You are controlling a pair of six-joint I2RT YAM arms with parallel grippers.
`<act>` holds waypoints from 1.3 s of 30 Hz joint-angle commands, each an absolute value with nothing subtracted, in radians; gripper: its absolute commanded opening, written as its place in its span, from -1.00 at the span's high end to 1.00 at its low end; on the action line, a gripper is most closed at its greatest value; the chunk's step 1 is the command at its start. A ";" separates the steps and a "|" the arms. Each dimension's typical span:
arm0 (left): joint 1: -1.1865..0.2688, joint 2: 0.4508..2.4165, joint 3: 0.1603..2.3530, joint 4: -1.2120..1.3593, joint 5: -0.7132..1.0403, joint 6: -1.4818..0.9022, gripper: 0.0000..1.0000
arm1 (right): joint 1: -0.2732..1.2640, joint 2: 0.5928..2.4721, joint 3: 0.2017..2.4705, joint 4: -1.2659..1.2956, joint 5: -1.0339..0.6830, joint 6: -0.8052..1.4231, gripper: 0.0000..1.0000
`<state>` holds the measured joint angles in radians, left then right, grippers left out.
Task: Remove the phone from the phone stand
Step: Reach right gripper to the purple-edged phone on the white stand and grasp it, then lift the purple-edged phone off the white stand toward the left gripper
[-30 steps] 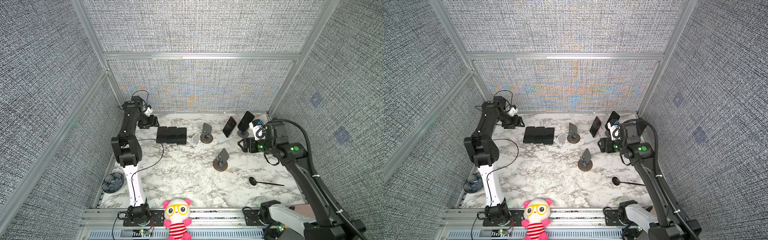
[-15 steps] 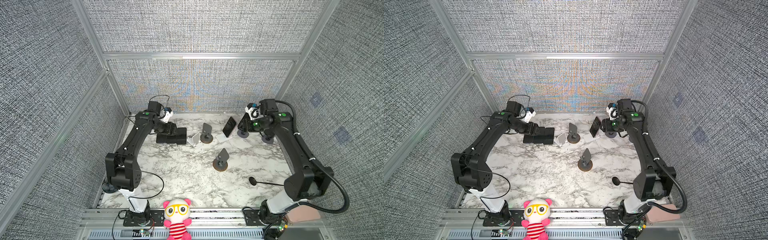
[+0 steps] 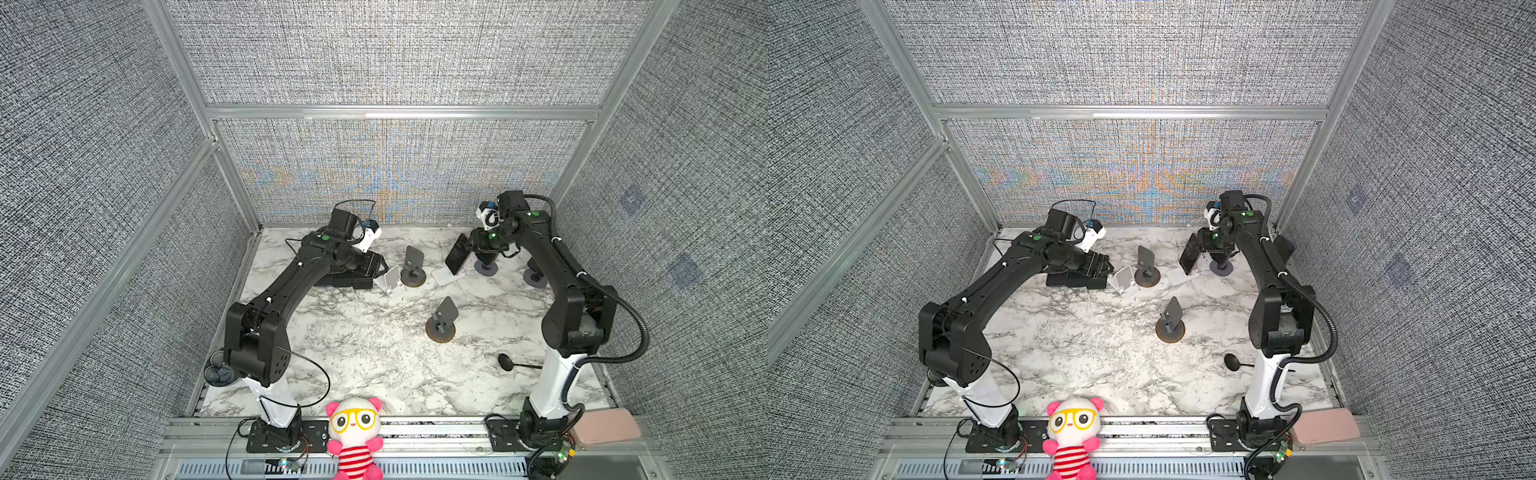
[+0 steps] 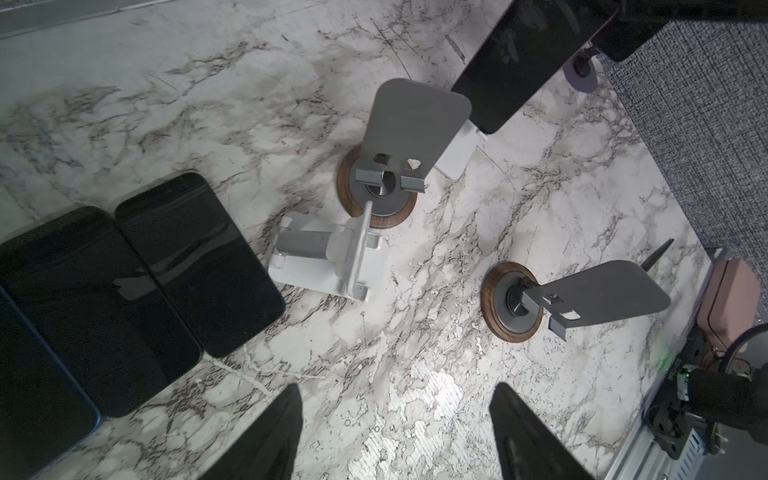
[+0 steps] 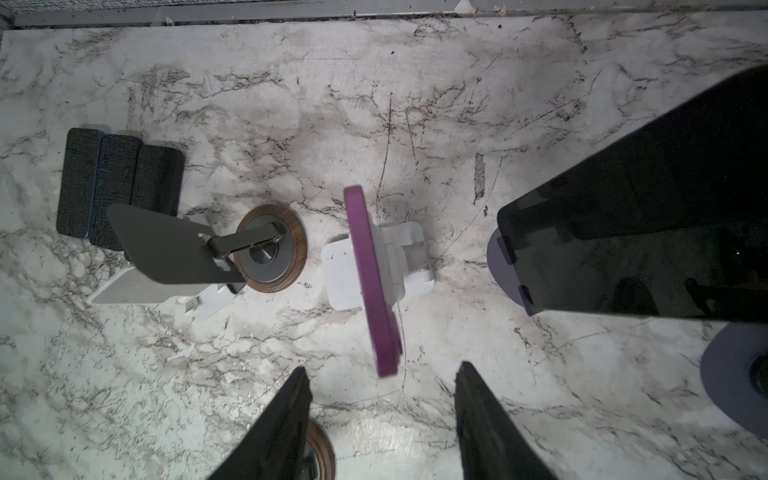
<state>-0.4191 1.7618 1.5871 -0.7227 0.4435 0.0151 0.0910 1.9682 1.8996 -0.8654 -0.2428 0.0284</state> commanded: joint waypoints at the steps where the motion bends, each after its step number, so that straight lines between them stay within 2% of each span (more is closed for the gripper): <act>1: -0.432 1.758 1.587 -0.719 0.411 0.052 -0.46 | 0.092 2.005 1.935 -0.844 -0.238 0.032 0.01; 11: -0.434 1.762 1.586 -0.726 0.395 0.059 -0.46 | 0.091 2.072 1.963 -0.860 -0.255 0.028 0.21; 17: -0.434 1.784 1.603 -0.742 0.435 0.058 -0.46 | 0.091 2.052 1.928 -0.851 -0.265 0.029 0.53; 20: -0.437 1.789 1.608 -0.743 0.466 0.052 -0.46 | 0.092 2.052 1.928 -0.856 -0.265 0.029 0.77; 25: -0.437 1.783 1.604 -0.744 0.452 0.060 -0.46 | 0.091 2.034 1.924 -0.864 -0.262 0.025 0.95; 39: -0.439 1.756 1.573 -0.694 0.458 0.052 -0.46 | 0.092 1.963 1.970 -0.951 -0.264 -0.020 1.00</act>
<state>-0.4381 1.7721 1.5814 -0.7322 0.4477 0.0486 0.0917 1.9827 1.9530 -0.9215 -0.2646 0.0013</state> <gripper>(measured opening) 0.731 0.063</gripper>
